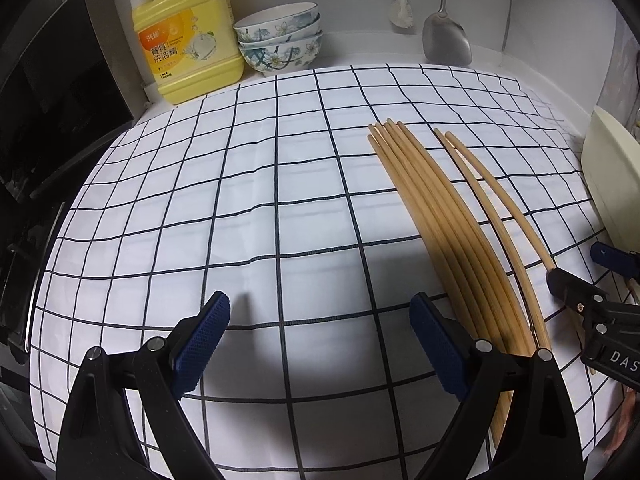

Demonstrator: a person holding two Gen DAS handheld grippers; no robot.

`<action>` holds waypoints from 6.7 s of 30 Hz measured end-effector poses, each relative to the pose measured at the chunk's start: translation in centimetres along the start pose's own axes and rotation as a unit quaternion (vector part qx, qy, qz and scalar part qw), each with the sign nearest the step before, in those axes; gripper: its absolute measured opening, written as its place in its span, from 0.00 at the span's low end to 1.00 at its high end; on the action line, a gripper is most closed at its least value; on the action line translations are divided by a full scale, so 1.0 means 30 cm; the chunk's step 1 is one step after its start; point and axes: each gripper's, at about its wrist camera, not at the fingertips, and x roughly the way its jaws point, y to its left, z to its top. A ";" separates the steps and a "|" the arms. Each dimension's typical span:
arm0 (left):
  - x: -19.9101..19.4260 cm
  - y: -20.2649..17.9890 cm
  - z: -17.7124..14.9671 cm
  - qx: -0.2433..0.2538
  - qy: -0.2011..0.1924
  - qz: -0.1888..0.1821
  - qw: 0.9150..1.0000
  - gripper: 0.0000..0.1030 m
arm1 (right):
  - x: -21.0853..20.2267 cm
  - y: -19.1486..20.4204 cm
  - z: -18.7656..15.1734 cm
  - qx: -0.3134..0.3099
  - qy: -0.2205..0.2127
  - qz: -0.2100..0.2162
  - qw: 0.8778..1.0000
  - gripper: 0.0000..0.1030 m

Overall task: Organize utensils
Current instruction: 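Position both tools over single chopsticks at the edge of the row, then close the right tool on one chopstick while the left tool grasps another, then lift the held chopsticks with both tools and carry them toward the basin, then open both tools to drop the chopsticks into the cream basin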

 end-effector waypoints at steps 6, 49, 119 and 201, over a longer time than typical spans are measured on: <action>0.004 -0.010 0.007 0.001 -0.004 0.014 1.000 0.91 | 0.000 0.002 -0.002 0.000 0.001 0.004 1.000 0.72; 0.066 -0.006 0.089 -0.052 0.044 -0.058 0.996 0.92 | -0.001 0.009 -0.002 0.000 0.003 0.004 1.000 0.72; -0.090 -0.014 -0.008 -0.020 -0.045 -0.090 0.995 0.07 | -0.104 0.034 0.003 -0.011 -0.064 0.037 0.997 0.06; -0.278 -0.949 0.267 0.130 -0.034 -0.222 0.966 0.07 | -0.487 -0.793 -0.141 0.287 -0.160 0.017 0.944 0.06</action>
